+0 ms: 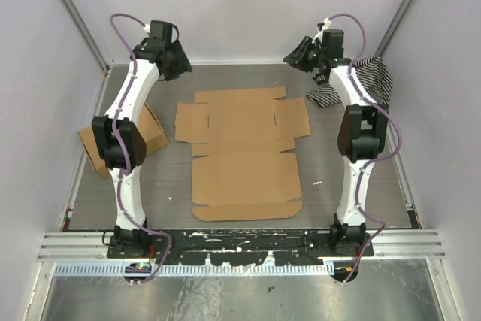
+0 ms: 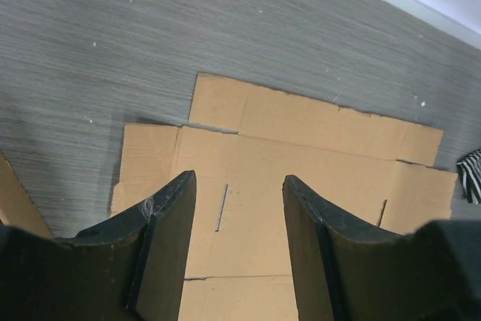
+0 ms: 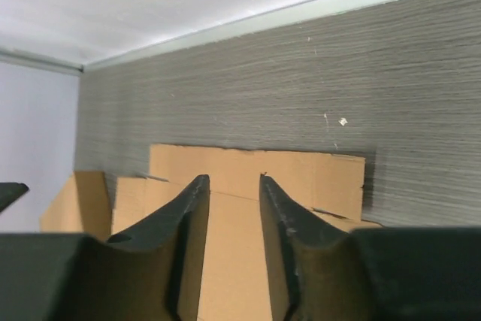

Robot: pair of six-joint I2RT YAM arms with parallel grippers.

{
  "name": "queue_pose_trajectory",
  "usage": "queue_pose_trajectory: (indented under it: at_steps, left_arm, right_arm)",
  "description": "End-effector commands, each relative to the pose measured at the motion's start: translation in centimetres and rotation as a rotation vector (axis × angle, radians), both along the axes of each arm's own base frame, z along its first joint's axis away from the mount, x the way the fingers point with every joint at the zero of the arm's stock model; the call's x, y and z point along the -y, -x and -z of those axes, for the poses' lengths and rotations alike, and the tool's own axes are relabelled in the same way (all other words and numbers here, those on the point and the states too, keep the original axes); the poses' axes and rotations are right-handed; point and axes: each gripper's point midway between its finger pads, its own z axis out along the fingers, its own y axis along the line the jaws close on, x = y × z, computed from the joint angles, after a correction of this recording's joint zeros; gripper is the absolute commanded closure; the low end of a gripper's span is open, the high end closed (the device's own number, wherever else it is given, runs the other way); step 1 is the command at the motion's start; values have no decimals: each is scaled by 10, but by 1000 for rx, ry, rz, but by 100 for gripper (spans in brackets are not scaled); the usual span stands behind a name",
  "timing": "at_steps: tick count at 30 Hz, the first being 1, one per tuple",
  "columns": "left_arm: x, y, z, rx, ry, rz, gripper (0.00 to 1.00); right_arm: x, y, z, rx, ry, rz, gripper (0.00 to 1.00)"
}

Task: Fold the paper box

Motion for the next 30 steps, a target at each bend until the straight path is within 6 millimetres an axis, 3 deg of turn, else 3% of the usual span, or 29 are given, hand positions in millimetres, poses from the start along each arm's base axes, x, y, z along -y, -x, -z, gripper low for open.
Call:
queue_pose_trajectory:
  at_steps: [1,5,16,25,30]
  left_arm:
    - [0,3,22,-70,-26,19,43]
    - [1,3,35,-99,-26,25,41]
    - [3,-3,73,-198,-49,41,34]
    - [10,-9,99,-220,-23,53,34]
    - [11,-10,112,-242,-28,56,34]
  right_arm:
    - [-15,2,-5,28,6,-83,55]
    - [-16,3,2,14,1,-83,39]
    - [6,4,61,-130,243,31,38]
    - [1,2,86,-149,345,56,37]
    - [10,-1,106,-180,413,104,37]
